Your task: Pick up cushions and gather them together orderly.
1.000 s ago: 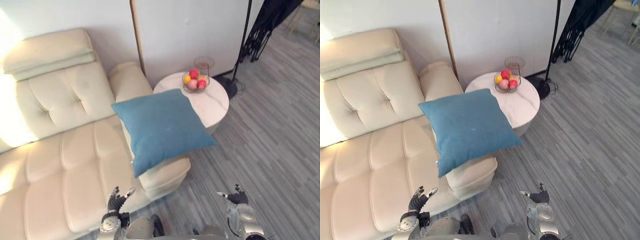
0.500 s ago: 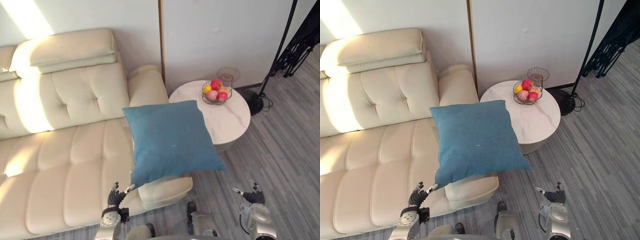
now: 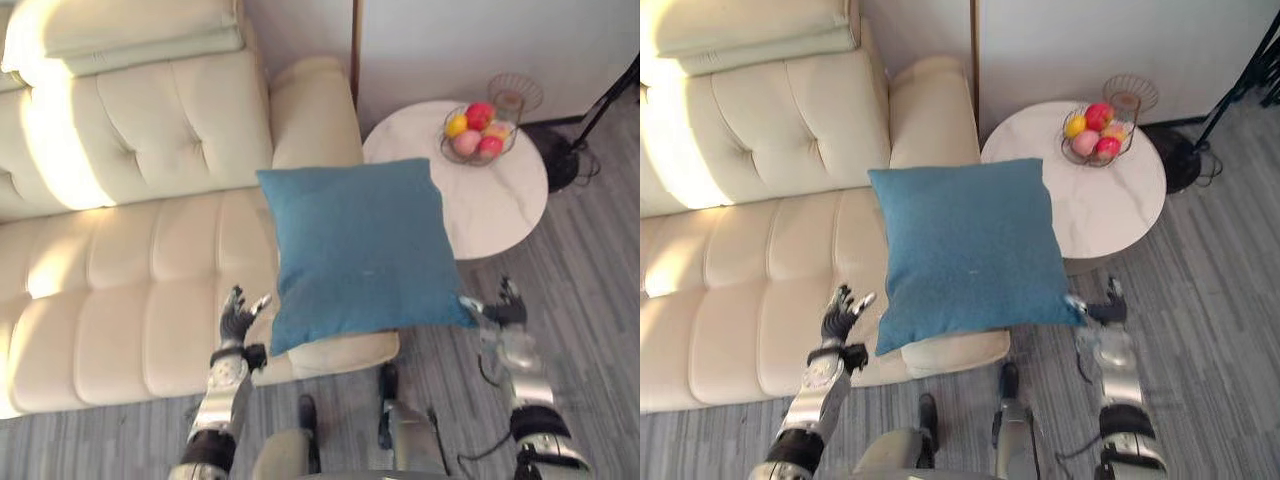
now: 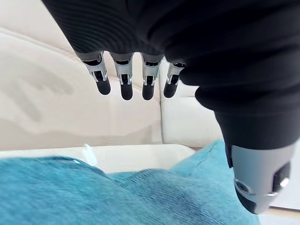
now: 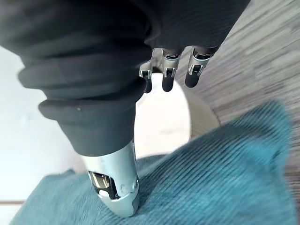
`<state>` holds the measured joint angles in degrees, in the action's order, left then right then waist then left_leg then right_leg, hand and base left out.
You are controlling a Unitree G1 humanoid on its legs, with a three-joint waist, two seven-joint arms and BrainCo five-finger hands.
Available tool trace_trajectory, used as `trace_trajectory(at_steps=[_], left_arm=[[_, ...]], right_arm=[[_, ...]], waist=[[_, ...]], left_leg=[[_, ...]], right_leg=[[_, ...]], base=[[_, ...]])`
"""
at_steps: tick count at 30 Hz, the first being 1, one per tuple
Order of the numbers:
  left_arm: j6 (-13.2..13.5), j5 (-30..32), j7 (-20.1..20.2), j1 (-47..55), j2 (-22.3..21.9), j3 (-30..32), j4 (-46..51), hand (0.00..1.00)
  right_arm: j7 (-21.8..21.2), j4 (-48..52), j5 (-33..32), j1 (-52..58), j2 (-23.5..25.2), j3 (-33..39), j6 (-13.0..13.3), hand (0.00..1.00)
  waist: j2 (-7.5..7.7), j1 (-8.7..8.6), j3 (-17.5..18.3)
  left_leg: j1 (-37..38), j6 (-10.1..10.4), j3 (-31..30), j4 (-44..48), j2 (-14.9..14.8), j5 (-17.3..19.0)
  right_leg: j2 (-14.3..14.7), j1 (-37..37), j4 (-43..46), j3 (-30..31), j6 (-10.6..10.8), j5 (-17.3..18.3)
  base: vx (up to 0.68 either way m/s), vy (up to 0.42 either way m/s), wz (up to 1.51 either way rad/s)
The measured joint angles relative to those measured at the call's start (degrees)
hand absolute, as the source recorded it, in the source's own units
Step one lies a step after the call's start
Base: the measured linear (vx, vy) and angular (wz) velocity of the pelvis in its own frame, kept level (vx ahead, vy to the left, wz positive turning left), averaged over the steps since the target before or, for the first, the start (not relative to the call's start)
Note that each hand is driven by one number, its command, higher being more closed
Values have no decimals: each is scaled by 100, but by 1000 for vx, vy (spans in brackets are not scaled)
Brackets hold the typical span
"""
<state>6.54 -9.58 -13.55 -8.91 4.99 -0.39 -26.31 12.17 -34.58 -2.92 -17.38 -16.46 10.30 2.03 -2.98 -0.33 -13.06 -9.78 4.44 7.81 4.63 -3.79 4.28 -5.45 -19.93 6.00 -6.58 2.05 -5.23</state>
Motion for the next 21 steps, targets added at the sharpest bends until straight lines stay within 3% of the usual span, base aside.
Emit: trace_trajectory(at_steps=[6,7,8,12,17,21], left_arm=[[53,-3,-174,-1428,48,-481,-293,0],[55,-2,-197,-1726,87,-603,-523,0],[53,1,-206,-1939,103,-690,-715,100],[32,-2,-373,-2716,93,-862,-1347,100],[30,-168,-557,-2967,237,-867,-1374,100],[26,-334,-672,-2863,306,-866,-973,100]], right_arm=[[53,-403,-421,-1364,-186,-412,-7,0],[55,-570,-488,-1660,-210,-516,-10,100],[74,-683,-562,-1859,-207,-609,-7,100],[162,-1014,-615,-2417,-184,-863,-18,100],[168,-995,-846,-2542,-81,-918,-9,100],[168,-277,-924,-2290,-26,-1101,1,100]], waist=[[-4,-34,-569],[1,-35,-651],[-4,-52,-689],[-18,-64,-869],[-12,-84,-916],[-12,-119,-915]], left_leg=[[-497,-107,-142,25,113,-237],[-588,-102,-146,30,129,-273],[-661,-115,-150,29,142,-307],[-811,-120,-180,19,173,-399],[-823,-100,-197,8,155,-425],[-775,-72,-173,-81,132,-443]], right_leg=[[-122,-366,-106,-88,-28,-304],[-132,-421,-170,-80,-26,-377],[-138,-464,-235,-80,-33,-437],[-142,-549,-393,-37,-41,-625],[-113,-550,-417,-17,-67,-661],[-72,-533,-478,25,-75,-668]], base=[[-105,15,14],[-157,-17,5],[-118,-23,3],[-79,-33,0],[-23,-40,1],[50,-30,-6]])
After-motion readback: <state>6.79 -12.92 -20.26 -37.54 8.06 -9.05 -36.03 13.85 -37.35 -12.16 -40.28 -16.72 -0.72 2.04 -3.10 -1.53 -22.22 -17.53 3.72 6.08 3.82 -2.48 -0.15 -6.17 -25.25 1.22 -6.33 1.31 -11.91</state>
